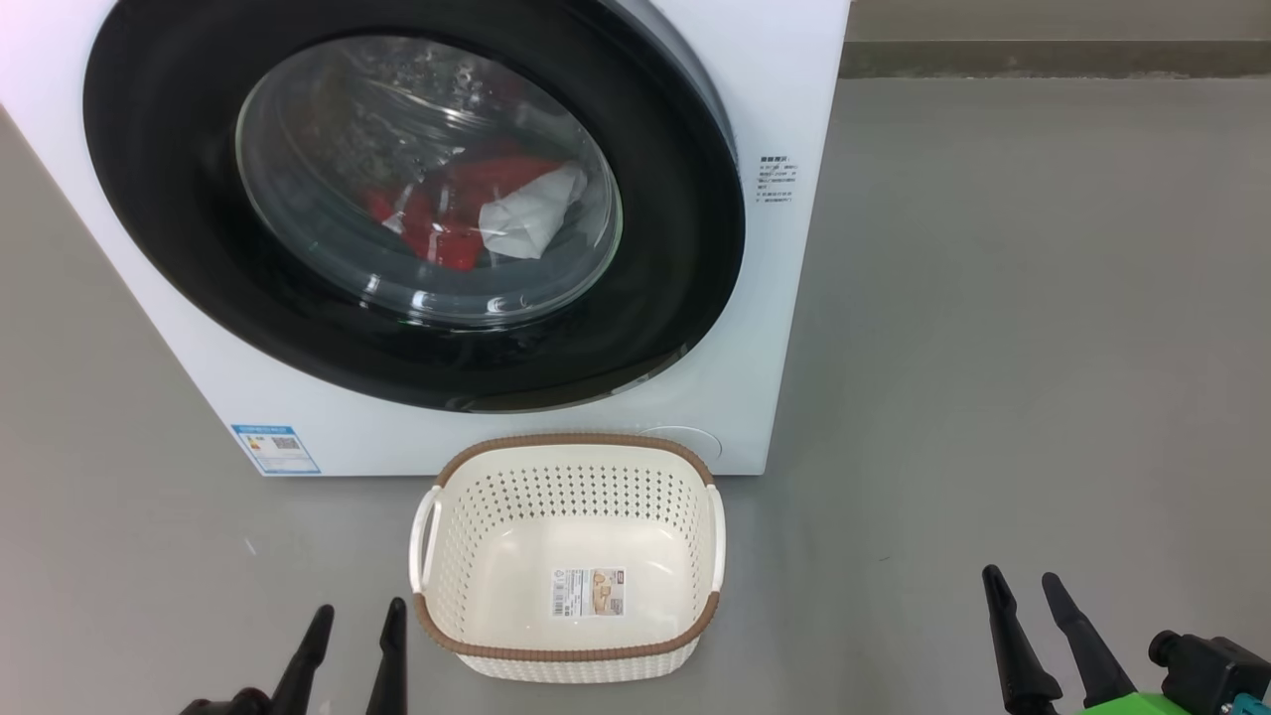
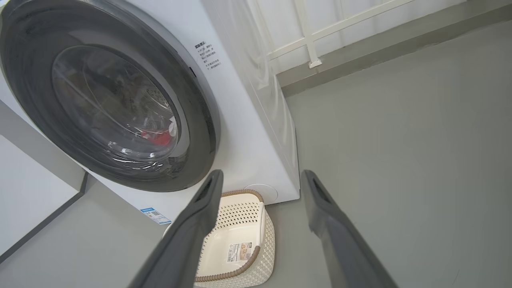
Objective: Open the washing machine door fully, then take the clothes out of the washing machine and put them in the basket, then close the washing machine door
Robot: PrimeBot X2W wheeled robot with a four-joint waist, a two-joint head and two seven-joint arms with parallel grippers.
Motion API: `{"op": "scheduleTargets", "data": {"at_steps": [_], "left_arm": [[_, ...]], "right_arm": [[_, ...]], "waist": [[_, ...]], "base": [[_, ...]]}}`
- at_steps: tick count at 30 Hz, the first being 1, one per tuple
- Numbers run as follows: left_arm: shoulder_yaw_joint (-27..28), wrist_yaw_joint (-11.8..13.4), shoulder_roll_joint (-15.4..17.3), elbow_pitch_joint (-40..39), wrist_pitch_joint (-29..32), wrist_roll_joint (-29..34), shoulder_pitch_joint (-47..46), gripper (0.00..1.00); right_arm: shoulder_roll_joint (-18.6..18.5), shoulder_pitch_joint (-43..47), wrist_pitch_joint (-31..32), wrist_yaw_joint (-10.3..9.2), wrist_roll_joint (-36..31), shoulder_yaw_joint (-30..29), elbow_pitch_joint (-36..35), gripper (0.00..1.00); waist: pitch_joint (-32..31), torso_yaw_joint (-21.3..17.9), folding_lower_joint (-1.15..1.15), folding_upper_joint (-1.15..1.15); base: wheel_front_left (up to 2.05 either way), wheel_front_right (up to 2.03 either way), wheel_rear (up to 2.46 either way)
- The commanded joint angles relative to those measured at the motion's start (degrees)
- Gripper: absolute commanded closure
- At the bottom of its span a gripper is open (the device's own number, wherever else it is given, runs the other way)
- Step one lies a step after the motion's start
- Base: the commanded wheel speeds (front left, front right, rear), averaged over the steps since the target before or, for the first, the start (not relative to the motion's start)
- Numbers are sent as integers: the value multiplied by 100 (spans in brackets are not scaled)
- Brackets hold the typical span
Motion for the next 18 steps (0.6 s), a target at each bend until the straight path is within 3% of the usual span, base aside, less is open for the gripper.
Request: {"op": "scheduleTargets", "data": {"at_steps": [1,18], "left_arm": [[157,-45,87,-121,-102,246,-30,0],[247,-189,44,-126,-374,1266,61,0]], "right_arm": [[-50,-23,-97,4,-222,81,-187,0],[-5,175,-367,4,-1136,-9,-410,0]], "waist": [[0,-2,0,0],[37,-7,0,0]], "base": [[0,0,0],[0,0,0]]}}
